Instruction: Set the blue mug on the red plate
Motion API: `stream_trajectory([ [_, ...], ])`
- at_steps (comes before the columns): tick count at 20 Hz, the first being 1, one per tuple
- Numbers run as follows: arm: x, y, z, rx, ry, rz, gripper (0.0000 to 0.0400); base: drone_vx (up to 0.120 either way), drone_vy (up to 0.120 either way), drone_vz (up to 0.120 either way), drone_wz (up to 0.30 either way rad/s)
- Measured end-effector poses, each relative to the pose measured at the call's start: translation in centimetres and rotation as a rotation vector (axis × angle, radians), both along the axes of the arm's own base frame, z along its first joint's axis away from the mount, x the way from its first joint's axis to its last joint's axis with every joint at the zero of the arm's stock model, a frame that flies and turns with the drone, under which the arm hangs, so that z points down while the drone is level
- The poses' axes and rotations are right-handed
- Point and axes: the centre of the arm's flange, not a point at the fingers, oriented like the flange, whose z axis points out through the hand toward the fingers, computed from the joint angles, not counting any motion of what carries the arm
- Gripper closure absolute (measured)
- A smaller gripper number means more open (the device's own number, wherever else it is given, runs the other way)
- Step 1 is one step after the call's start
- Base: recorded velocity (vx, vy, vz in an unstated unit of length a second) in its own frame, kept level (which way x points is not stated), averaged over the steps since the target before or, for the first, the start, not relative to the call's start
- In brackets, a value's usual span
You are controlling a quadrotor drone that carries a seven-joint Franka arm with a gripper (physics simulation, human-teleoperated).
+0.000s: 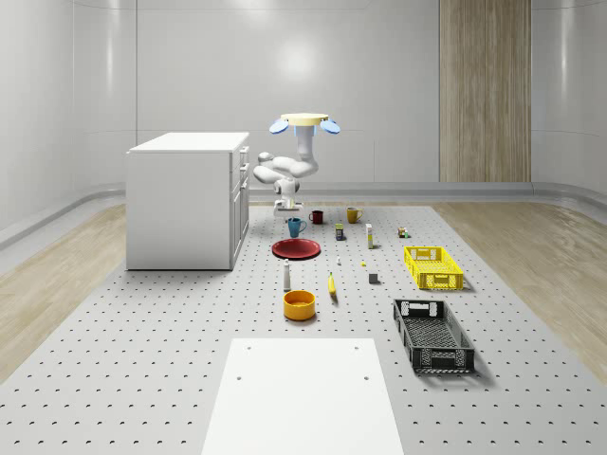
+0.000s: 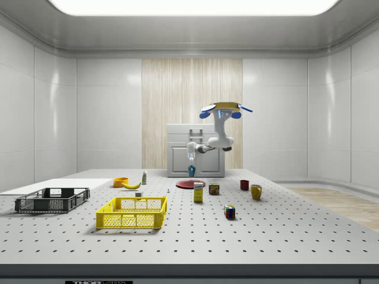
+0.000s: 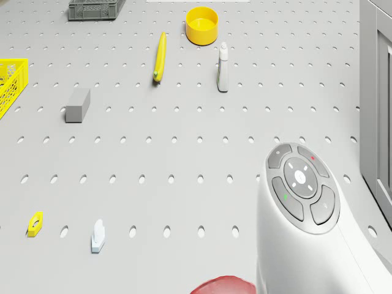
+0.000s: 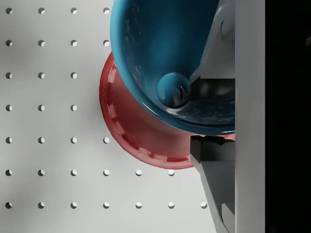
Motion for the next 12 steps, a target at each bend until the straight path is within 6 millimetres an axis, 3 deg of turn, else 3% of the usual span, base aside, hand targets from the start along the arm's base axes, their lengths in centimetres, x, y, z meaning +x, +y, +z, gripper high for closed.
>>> stream_trajectory([
  [12, -0.7, -1.1, 2.2, 0.000, 0.000, 0.000, 0.0300, 0.000, 0.000, 0.000, 0.000],
])
